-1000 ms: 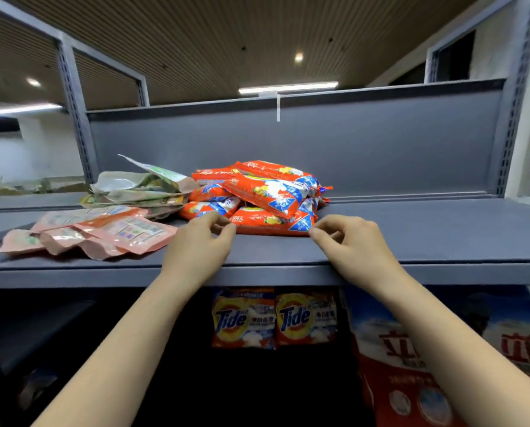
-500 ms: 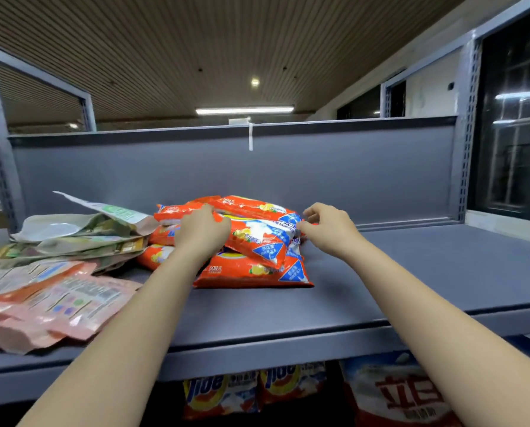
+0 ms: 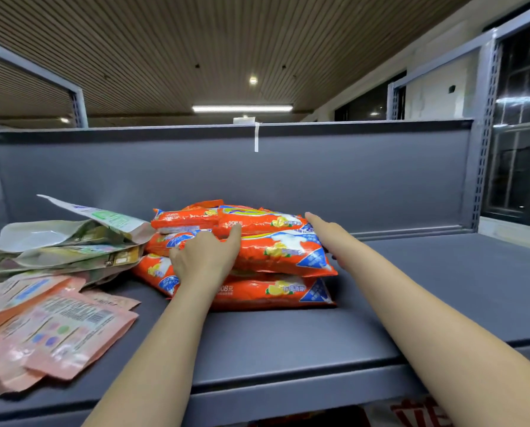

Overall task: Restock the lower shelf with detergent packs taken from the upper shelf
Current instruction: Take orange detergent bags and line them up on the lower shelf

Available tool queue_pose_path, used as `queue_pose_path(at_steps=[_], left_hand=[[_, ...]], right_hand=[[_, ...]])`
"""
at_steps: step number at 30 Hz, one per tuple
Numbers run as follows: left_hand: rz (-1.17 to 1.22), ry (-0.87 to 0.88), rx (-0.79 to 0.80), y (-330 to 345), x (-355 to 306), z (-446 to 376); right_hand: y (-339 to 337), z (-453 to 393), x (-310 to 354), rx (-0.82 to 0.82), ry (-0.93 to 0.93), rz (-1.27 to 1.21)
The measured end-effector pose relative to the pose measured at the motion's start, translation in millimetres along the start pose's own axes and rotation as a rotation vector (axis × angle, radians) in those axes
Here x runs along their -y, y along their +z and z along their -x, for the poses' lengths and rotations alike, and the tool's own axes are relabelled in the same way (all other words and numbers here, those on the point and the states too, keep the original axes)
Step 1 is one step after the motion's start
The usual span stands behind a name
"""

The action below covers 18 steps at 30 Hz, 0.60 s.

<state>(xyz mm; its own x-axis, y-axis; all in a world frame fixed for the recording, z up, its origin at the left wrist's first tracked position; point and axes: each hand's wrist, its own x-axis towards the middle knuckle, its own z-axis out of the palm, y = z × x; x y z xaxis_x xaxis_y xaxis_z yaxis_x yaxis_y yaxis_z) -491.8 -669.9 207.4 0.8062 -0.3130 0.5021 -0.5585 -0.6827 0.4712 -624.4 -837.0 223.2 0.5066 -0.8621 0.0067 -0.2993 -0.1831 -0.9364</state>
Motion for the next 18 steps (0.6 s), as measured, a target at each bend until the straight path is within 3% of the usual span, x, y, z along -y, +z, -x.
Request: queue_pose_path(at_steps=[3,7,12,15,18], left_hand=[[0.181,-0.065,0.035,-2,3,3],[0.363,-0.167,0.167,-7,5,6],[1.041,-0.463,0.4,-17,5,4],[1.1,-0.523,0.423,-18,7,3],[1.02,-0.535,0.425,-18,7,4]], right_hand=[[-4,0,5,0.105,0.024,-0.054],[-8,0,12,0.121,0.018,0.083],[-11,0,15,0.041,-0.062,-0.054],[-16,-1,12,-0.019,-0.086,-0.196],[-16,-5,5,0.038,0.052,-0.293]])
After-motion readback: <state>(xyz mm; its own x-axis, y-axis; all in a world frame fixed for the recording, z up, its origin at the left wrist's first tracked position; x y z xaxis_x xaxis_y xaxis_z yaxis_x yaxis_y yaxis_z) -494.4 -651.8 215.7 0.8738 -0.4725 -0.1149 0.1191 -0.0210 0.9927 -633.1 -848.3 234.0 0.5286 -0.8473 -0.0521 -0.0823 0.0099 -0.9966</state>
